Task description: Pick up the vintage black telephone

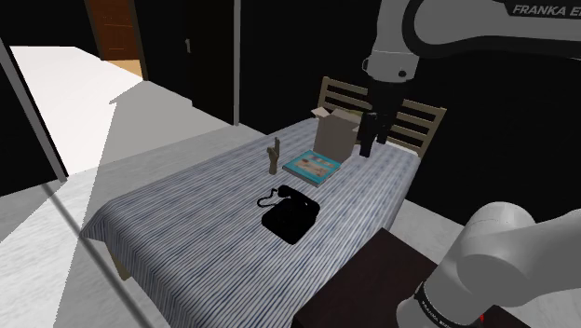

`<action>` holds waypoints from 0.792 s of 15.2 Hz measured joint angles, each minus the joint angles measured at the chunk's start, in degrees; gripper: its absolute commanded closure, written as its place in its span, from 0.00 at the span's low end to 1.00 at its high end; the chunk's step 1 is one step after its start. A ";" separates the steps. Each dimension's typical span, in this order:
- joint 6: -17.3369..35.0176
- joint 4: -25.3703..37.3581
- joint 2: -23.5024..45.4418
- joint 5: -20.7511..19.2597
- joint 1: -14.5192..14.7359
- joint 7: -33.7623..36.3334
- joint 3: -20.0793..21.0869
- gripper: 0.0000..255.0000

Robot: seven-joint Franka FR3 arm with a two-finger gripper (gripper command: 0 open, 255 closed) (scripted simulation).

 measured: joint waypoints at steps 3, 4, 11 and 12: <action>2.37 -0.87 1.48 -0.19 -0.29 -0.01 -0.24 0.00; 4.00 -0.96 2.93 -0.39 -0.54 -0.08 -0.47 0.00; 17.98 -5.02 12.32 -1.30 -2.10 0.14 -1.68 0.00; 20.22 -4.94 14.55 -1.47 -2.35 0.20 -1.85 0.00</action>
